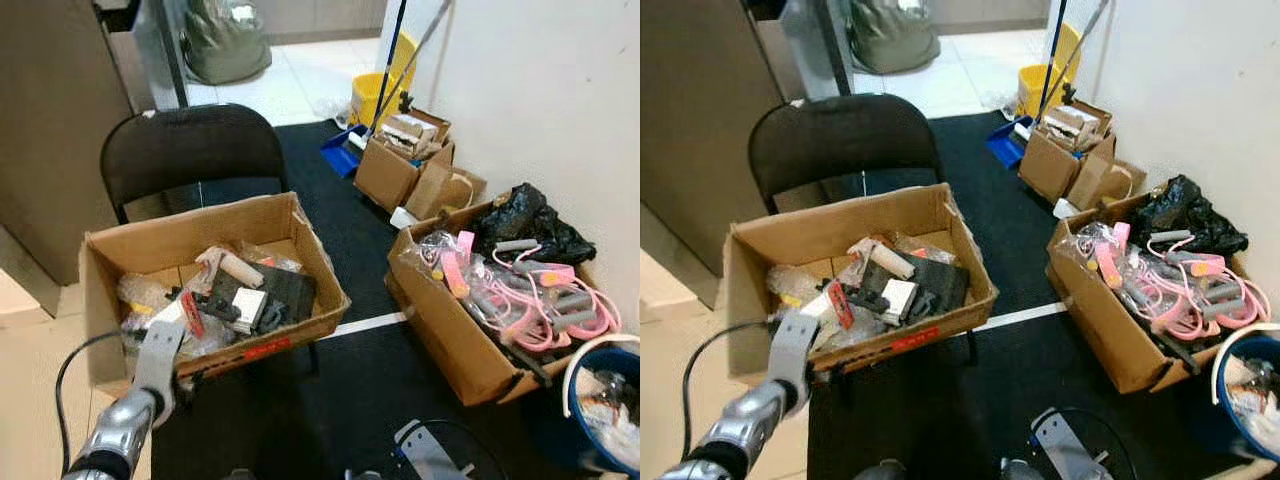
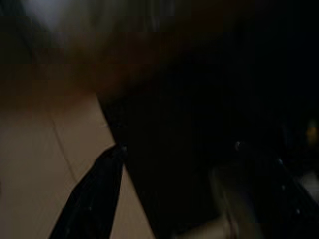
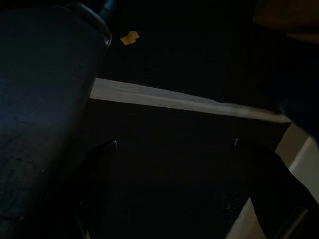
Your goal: Picking trash to rubbish bin
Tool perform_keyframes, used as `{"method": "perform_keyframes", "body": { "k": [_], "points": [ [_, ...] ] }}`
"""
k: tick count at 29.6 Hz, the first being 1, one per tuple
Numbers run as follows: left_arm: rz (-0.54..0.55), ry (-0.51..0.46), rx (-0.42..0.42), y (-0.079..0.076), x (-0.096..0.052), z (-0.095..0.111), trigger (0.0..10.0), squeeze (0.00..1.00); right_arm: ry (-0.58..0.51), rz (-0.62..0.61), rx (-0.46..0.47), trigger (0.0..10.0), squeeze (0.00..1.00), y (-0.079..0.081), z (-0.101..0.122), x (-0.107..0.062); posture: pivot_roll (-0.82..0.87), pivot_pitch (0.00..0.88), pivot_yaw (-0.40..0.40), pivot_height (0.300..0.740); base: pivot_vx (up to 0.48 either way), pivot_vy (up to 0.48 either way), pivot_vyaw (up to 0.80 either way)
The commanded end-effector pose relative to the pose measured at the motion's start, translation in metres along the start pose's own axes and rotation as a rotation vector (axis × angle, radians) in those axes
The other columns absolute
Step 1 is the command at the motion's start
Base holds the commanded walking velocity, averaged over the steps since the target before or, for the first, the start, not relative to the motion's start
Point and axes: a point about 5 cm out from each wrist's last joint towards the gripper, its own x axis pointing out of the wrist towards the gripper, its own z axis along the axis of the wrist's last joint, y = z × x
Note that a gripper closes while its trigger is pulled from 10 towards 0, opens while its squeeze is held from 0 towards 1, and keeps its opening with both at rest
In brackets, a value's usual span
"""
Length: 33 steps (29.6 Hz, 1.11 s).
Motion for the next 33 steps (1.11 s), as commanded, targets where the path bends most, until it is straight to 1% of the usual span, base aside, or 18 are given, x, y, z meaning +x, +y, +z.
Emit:
{"method": "perform_keyframes", "body": {
  "k": [1, 7, 10, 13, 17, 18, 19, 20, 22, 27, 33],
  "points": [
    [-0.003, 0.100, -0.028, -0.007, -0.004, -0.029, 10.0, 0.00, 0.041, 0.060, 0.008, 10.0, 0.00, 0.018, -0.012, 0.000, 0.09, 0.132, 0.013, 0.740, -0.330, 0.000, 0.00],
    [-0.005, 0.183, -0.049, -0.014, -0.010, -0.054, 10.0, 0.00, 0.036, 0.059, 0.009, 10.0, 0.00, 0.017, -0.011, 0.000, 0.10, 0.127, 0.013, 0.740, -0.329, 0.000, 0.00],
    [-0.001, 0.201, -0.054, -0.016, -0.012, -0.062, 10.0, 0.00, 0.035, 0.059, 0.010, 10.0, 0.00, 0.017, -0.011, 0.000, 0.10, 0.125, 0.012, 0.740, -0.345, 0.000, 0.00],
    [-0.003, 0.223, -0.042, -0.017, -0.014, -0.067, 10.0, 0.00, 0.035, 0.060, 0.009, 10.0, 0.00, 0.017, -0.010, 0.000, 0.10, 0.125, 0.012, 0.740, -0.359, 0.000, 0.00],
    [-0.009, 0.272, -0.033, -0.021, -0.018, -0.080, 10.0, 0.00, 0.036, 0.060, 0.008, 10.0, 0.00, 0.017, -0.010, 0.000, 0.10, 0.125, 0.012, 0.740, -0.358, 0.000, 0.00],
    [-0.009, 0.296, -0.033, -0.022, -0.021, -0.087, 10.0, 0.00, 0.035, 0.060, 0.008, 10.0, 0.00, 0.016, -0.010, 0.000, 0.09, 0.119, 0.012, 0.740, -0.360, 0.000, 0.00],
    [-0.009, 0.296, -0.033, -0.022, -0.021, -0.087, 10.0, 0.00, 0.035, 0.060, 0.008, 10.0, 0.00, 0.016, -0.010, 0.000, 0.09, 0.119, 0.012, 0.740, -0.360, 0.000, 0.00],
    [-0.010, 0.320, -0.036, -0.024, -0.023, -0.093, 10.0, 0.00, 0.035, 0.060, 0.010, 10.0, 0.00, 0.016, -0.010, 0.000, 0.09, 0.119, 0.012, 0.740, -0.360, 0.000, 0.00],
    [-0.010, 0.336, -0.039, -0.025, -0.024, -0.097, 10.0, 0.00, 0.035, 0.060, 0.011, 10.0, 0.00, 0.016, -0.010, 0.000, 0.09, 0.119, 0.012, 0.740, -0.360, 0.000, 0.00],
    [-0.012, 0.390, -0.044, -0.032, -0.028, -0.108, 10.0, 0.00, 0.035, 0.060, 0.009, 10.0, 0.00, 0.016, -0.010, 0.000, 0.09, 0.119, 0.009, 0.740, -0.357, 0.000, 0.00],
    [-0.017, 0.463, -0.052, -0.042, -0.037, -0.127, 10.0, 0.00, 0.036, 0.060, 0.007, 10.0, 0.00, 0.016, -0.011, 0.000, 0.08, 0.120, 0.009, 0.740, -0.359, 0.000, 0.00]
  ]
}}
